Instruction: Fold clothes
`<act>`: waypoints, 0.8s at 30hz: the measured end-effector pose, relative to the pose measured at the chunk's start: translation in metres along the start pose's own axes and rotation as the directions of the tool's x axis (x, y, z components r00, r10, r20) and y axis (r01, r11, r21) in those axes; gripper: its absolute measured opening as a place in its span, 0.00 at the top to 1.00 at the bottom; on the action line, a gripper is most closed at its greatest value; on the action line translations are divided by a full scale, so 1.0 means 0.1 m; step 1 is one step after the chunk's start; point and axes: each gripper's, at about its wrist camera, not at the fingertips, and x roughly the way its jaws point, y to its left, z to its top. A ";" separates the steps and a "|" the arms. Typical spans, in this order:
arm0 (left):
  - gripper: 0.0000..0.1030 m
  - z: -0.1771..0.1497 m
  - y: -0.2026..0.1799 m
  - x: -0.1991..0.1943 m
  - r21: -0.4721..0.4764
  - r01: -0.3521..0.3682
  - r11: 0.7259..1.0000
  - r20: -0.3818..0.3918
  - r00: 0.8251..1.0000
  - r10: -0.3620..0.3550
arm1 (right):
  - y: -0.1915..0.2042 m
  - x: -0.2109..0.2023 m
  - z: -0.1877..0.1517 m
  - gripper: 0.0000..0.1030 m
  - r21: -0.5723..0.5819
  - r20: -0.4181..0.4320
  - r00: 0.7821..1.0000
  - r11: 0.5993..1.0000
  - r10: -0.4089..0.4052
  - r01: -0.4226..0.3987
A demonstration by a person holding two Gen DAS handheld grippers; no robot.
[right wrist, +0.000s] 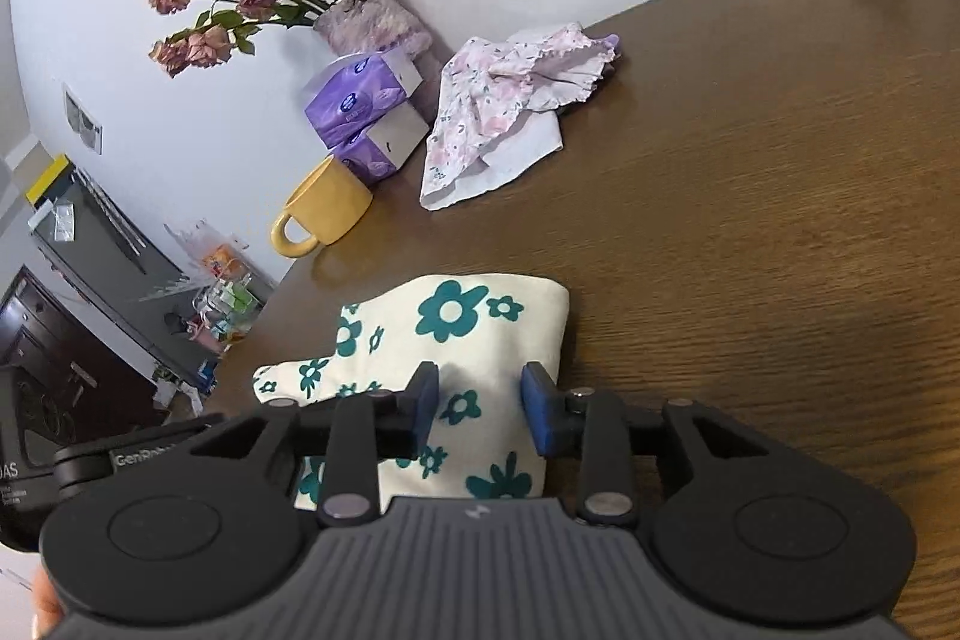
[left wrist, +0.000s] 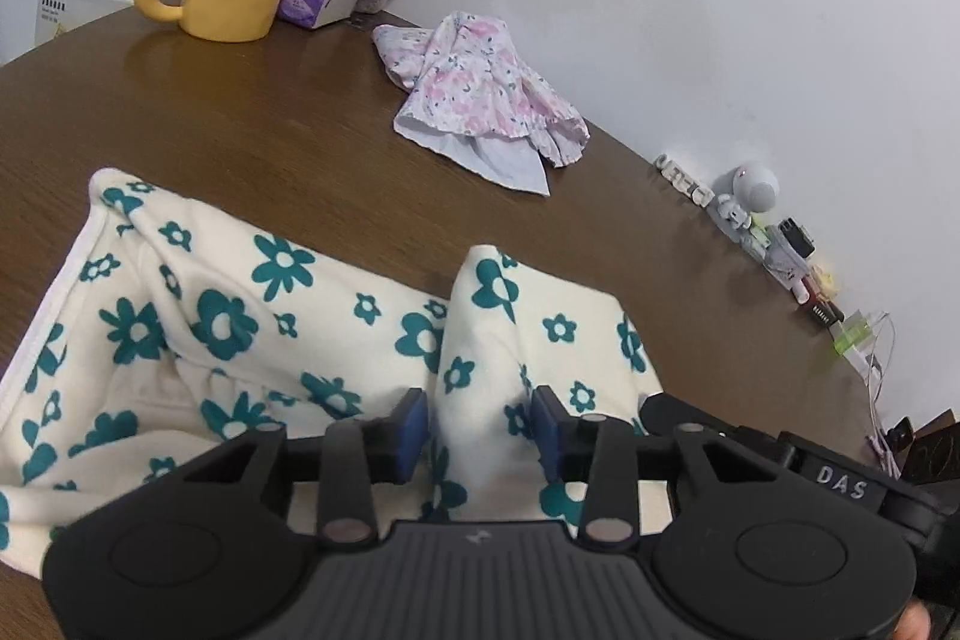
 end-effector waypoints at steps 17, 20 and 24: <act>0.60 0.28 0.06 0.34 -0.115 -0.025 0.993 0.031 0.999 0.029 | -0.17 0.37 0.22 0.71 0.118 0.017 0.999 0.993 -0.029 0.027; 0.71 0.29 0.08 0.35 -0.119 -0.005 0.993 0.027 1.000 0.009 | -0.13 0.38 0.21 0.79 0.095 0.018 1.000 0.995 -0.025 0.024; 0.68 0.29 0.09 0.35 -0.138 0.010 0.990 0.025 1.000 -0.007 | -0.14 0.37 0.20 0.78 0.099 0.018 1.000 0.995 -0.008 0.006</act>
